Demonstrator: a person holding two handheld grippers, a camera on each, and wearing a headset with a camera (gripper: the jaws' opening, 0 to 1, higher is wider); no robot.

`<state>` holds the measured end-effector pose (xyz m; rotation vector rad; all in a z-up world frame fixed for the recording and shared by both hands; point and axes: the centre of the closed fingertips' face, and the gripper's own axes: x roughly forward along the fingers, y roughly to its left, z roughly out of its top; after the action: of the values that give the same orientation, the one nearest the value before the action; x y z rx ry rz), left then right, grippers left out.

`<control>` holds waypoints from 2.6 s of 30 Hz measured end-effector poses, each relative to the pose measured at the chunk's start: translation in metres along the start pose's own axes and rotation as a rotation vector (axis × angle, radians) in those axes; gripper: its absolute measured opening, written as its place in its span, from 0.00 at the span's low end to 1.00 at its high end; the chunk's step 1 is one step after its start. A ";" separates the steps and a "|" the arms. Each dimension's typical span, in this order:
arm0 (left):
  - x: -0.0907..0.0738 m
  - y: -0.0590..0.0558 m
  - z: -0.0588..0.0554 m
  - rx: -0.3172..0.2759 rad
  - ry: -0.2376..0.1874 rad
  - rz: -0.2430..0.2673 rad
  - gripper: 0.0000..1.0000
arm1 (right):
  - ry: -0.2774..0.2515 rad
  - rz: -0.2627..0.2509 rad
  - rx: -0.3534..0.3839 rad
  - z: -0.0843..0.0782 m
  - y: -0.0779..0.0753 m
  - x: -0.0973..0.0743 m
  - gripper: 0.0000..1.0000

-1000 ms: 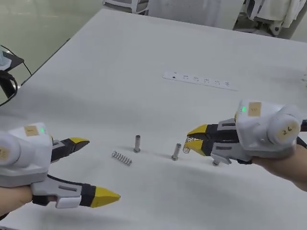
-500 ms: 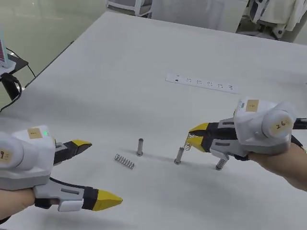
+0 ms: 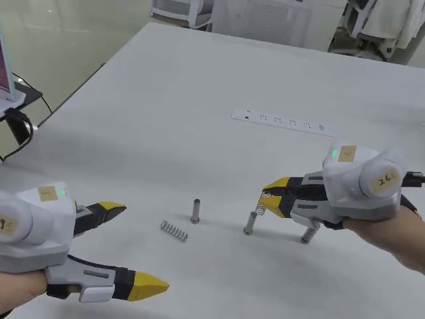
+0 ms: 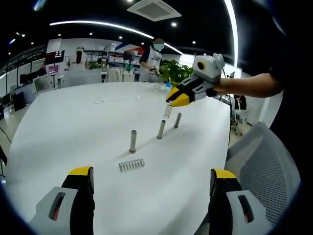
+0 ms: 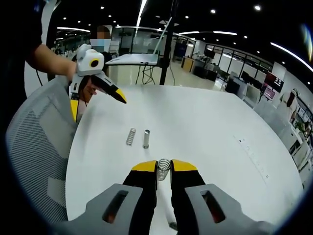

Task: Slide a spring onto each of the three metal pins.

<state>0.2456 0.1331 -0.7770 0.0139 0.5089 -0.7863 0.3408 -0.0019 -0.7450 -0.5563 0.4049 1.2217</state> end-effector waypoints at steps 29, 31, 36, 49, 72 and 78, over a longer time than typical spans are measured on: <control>-0.001 0.000 -0.002 -0.004 -0.002 0.005 0.96 | 0.010 0.016 0.031 -0.005 0.002 0.011 0.07; -0.001 0.000 -0.002 -0.005 -0.004 0.005 0.96 | 0.012 0.018 0.032 -0.005 0.002 0.011 0.07; -0.002 0.000 -0.002 -0.007 -0.005 0.007 0.96 | 0.017 0.021 0.033 -0.007 0.003 0.013 0.07; -0.003 -0.001 -0.006 -0.012 0.001 0.007 0.95 | 0.050 0.029 0.027 -0.018 0.006 0.020 0.07; -0.003 -0.001 -0.009 -0.019 0.004 0.009 0.95 | 0.148 0.037 0.039 -0.055 0.011 0.032 0.07; -0.002 -0.001 -0.010 -0.019 0.005 0.007 0.95 | 0.161 0.033 0.047 -0.059 0.011 0.033 0.08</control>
<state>0.2395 0.1355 -0.7845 0.0007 0.5209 -0.7744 0.3407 -0.0098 -0.8125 -0.6116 0.5790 1.2002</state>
